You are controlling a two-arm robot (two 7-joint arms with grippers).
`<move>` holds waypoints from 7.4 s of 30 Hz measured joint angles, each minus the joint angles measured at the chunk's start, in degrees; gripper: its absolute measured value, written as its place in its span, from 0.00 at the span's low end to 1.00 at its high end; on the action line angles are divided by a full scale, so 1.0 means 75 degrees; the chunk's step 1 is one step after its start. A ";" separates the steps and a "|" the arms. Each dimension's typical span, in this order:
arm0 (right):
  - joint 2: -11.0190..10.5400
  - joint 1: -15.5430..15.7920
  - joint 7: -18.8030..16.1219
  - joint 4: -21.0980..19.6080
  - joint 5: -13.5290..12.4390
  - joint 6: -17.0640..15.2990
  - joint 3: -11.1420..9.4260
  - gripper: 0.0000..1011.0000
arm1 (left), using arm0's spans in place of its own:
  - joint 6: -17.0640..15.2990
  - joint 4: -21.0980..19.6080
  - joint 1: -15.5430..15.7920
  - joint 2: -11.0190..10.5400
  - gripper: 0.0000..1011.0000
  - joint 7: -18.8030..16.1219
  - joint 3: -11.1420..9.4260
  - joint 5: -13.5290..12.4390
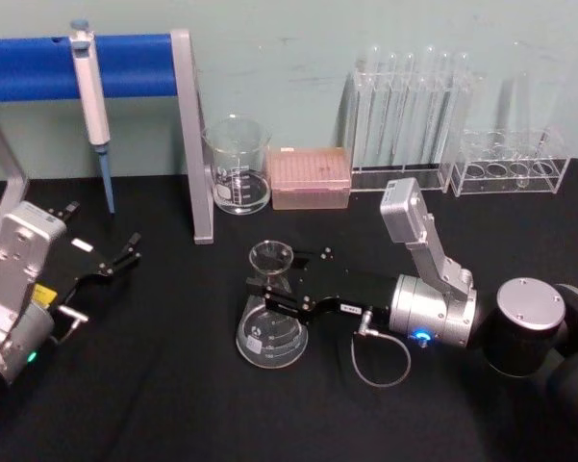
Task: Grasp the erlenmeyer flask with one hand, shake it three times, then place it back.
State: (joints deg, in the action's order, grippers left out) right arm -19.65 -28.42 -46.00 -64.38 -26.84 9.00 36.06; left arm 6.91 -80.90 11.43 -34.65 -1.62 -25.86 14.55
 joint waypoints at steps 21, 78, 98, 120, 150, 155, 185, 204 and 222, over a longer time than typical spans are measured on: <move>-0.0134 0.0093 0.0203 -0.0634 -0.0232 0.0148 -0.0347 0.45 | 0.0000 0.0000 0.0000 0.0000 0.99 0.0000 -0.0001 0.0000; 0.0197 -0.0121 0.0081 -0.1488 -0.0301 -0.0046 0.0131 0.45 | 0.0000 0.0000 0.0001 0.0000 0.99 0.0000 0.0000 0.0000; -0.0423 0.0945 0.2729 -0.2487 0.0435 0.0023 -0.1154 0.45 | 0.0000 0.0000 0.0000 0.0000 0.99 0.0000 0.0000 0.0000; -0.0748 0.2389 0.4727 -0.3548 0.0980 -0.0457 -0.2842 0.45 | 0.0000 0.0000 0.0000 0.0000 0.99 0.0000 0.0000 0.0000; 0.0081 0.1192 0.1863 -0.2769 0.0582 -0.0759 -0.1078 0.45 | 0.0000 0.0000 0.0000 0.0000 0.99 0.0000 -0.0001 0.0000; 0.0083 0.1073 0.1732 -0.2713 0.0512 -0.0745 -0.0896 0.45 | 0.0000 0.0000 0.0000 0.0000 0.99 0.0000 0.0000 0.0000; -0.0692 0.2081 0.3599 -0.3351 0.0662 -0.0630 -0.2711 0.45 | 0.0000 0.0000 0.0000 0.0000 0.99 0.0000 0.0000 0.0000; -0.0317 0.1916 0.3059 -0.3064 0.0810 -0.0690 -0.2685 0.45 | 0.0000 0.0000 0.0000 0.0000 0.99 0.0000 0.0000 0.0000; 0.0166 0.1113 0.1881 -0.2451 0.0540 -0.0702 -0.1317 0.45 | 0.0000 0.0000 0.0001 0.0000 0.99 0.0000 0.0000 0.0000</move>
State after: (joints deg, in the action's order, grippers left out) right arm -18.40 -20.07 -31.89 -82.76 -22.79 3.74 26.18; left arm 6.91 -80.90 11.43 -34.65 -1.62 -25.86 14.55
